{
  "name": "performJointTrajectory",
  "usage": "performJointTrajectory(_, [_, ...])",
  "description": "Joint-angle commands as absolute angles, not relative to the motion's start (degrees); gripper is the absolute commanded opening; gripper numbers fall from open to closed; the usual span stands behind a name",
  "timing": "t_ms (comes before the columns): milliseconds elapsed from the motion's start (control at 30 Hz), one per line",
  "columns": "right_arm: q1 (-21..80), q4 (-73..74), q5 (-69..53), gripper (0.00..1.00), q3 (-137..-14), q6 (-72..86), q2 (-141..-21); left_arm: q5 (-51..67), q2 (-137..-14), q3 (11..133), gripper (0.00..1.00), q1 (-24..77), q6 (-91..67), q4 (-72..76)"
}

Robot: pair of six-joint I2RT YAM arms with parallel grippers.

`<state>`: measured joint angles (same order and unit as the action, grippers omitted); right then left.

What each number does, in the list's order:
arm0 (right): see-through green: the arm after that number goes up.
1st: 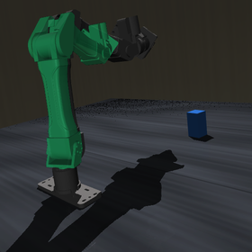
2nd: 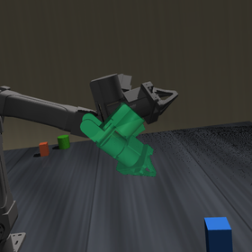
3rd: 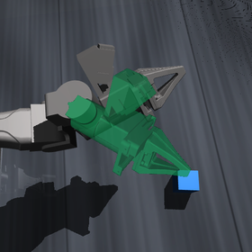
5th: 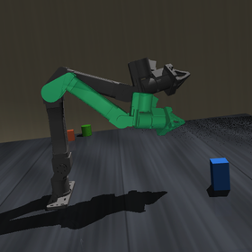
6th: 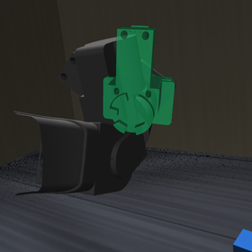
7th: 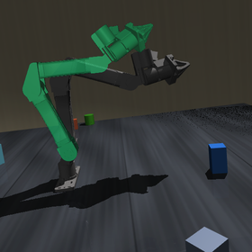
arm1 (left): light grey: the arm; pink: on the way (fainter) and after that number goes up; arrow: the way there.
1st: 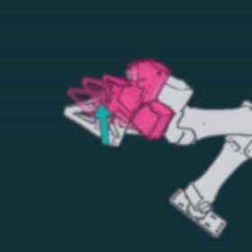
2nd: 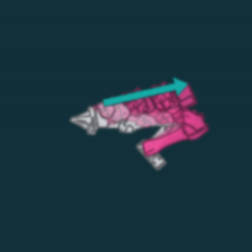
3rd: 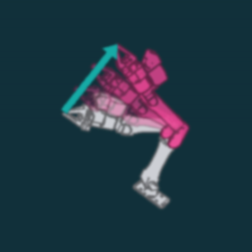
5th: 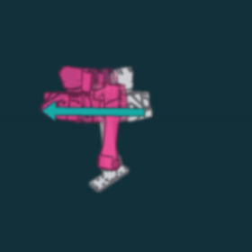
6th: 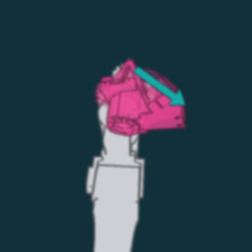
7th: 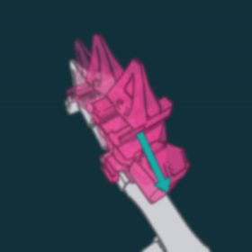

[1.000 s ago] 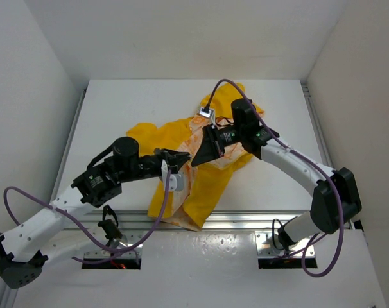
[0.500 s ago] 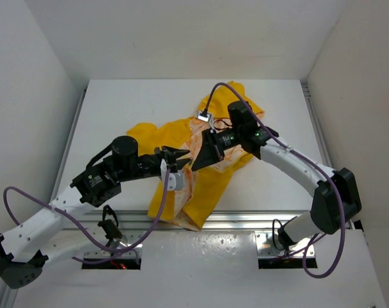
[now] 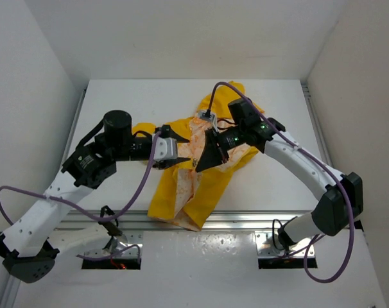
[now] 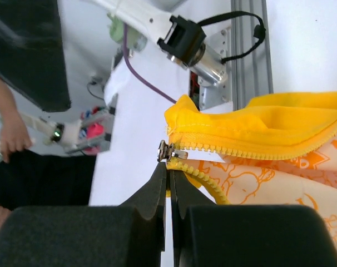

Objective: Zip up the jacket

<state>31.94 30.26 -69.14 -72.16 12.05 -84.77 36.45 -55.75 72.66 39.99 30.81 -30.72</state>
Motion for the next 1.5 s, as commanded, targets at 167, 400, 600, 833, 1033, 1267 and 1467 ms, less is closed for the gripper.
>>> performJointTrajectory(167, [34.1, 47.02, -64.6, 0.0, -77.87, -10.37, -81.65, 47.64, -60.12, 75.41, 0.51, 36.74, 25.05, -36.74])
performJointTrajectory(400, [34.19, 47.9, -63.55, 0.0, -79.1, -10.81, -82.0, 48.34, -60.64, 74.18, 0.5, 37.35, 26.89, -36.74])
performJointTrajectory(600, [34.28, 47.81, -63.02, 0.0, -80.42, -10.63, -82.62, 48.87, -61.79, 72.95, 0.5, 38.66, 27.42, -36.74])
performJointTrajectory(833, [34.81, 47.72, -63.02, 0.0, -80.6, -10.46, -83.06, 46.58, -62.84, 71.89, 0.48, 39.73, 27.42, -34.64])
performJointTrajectory(1033, [35.07, 47.46, -62.93, 0.0, -81.3, -10.37, -83.58, 45.35, -62.84, 71.37, 0.47, 40.25, 26.28, -32.7])
performJointTrajectory(1267, [35.42, 47.72, -62.67, 0.0, -81.47, -10.37, -83.93, 45.35, -63.37, 71.37, 0.46, 40.78, 25.75, -31.64])
performJointTrajectory(1467, [35.59, 47.37, -62.58, 0.0, -81.83, -9.76, -84.11, 46.41, -63.37, 70.84, 0.4, 41.31, 25.75, -31.64])
